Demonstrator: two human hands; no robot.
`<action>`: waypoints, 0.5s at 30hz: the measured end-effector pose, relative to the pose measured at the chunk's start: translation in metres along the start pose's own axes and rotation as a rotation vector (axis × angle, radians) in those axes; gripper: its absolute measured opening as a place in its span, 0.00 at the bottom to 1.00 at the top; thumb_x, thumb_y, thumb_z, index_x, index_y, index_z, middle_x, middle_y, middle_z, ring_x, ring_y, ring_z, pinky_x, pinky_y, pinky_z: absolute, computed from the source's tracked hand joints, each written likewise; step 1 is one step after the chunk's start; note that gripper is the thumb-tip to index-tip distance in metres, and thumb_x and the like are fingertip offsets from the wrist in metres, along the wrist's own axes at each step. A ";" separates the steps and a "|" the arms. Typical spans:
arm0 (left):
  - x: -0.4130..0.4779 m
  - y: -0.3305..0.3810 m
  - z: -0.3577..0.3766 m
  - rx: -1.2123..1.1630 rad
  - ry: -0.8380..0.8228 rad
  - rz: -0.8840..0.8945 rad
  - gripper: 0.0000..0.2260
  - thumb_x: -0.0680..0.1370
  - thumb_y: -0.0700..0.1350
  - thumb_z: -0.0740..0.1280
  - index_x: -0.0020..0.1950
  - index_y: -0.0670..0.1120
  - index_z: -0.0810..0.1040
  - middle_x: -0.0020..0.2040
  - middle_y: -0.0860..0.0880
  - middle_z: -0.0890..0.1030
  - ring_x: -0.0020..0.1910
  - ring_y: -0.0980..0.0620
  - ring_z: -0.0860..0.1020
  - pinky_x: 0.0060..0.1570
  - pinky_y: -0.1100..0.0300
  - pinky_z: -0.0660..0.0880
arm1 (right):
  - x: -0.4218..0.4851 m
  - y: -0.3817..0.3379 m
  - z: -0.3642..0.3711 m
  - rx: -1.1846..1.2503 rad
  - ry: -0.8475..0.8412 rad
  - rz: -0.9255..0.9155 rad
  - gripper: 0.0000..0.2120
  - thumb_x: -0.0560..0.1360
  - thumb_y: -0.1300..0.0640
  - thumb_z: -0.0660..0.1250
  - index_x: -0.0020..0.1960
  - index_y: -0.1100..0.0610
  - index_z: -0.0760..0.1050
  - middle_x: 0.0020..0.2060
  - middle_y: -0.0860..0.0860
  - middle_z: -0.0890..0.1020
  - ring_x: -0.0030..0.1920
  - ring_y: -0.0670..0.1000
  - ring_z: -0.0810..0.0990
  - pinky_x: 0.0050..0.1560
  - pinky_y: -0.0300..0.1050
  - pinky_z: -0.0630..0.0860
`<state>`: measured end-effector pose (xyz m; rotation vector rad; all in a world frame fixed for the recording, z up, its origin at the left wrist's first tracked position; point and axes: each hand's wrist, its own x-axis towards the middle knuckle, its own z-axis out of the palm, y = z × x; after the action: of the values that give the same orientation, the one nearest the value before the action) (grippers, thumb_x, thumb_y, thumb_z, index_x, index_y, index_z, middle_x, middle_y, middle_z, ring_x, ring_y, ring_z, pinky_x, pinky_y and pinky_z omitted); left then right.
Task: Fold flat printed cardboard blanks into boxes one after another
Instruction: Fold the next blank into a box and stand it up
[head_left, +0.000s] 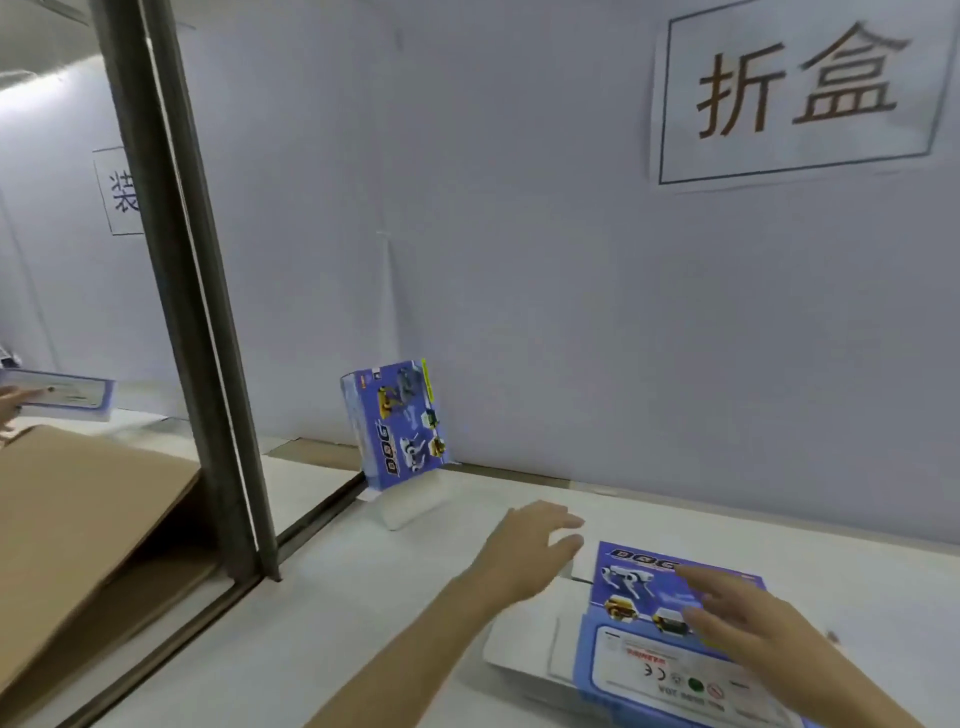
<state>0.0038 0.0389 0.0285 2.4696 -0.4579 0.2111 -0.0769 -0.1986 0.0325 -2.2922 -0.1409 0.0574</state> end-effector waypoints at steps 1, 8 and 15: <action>0.003 -0.005 0.000 -0.083 0.103 -0.059 0.14 0.80 0.48 0.64 0.64 0.48 0.78 0.66 0.49 0.75 0.67 0.53 0.70 0.68 0.60 0.61 | 0.002 0.005 0.000 -0.070 -0.008 0.012 0.20 0.78 0.48 0.64 0.69 0.44 0.67 0.62 0.40 0.73 0.60 0.43 0.73 0.64 0.41 0.71; 0.008 -0.110 -0.051 -0.102 0.848 -0.686 0.38 0.67 0.44 0.78 0.72 0.40 0.63 0.66 0.33 0.64 0.63 0.34 0.66 0.61 0.43 0.68 | 0.018 0.017 0.005 -0.234 -0.014 0.073 0.21 0.78 0.48 0.64 0.70 0.44 0.65 0.69 0.42 0.69 0.61 0.42 0.72 0.60 0.32 0.68; 0.038 -0.199 -0.079 -0.365 0.801 -0.829 0.37 0.77 0.55 0.67 0.75 0.37 0.54 0.62 0.29 0.72 0.59 0.30 0.73 0.51 0.44 0.69 | 0.035 0.018 0.017 -0.457 -0.068 0.059 0.28 0.79 0.41 0.58 0.76 0.41 0.52 0.76 0.41 0.57 0.74 0.44 0.59 0.72 0.38 0.58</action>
<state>0.1096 0.2253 -0.0062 1.8136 0.7778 0.6463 -0.0422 -0.1941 0.0079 -2.7524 -0.1323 0.1468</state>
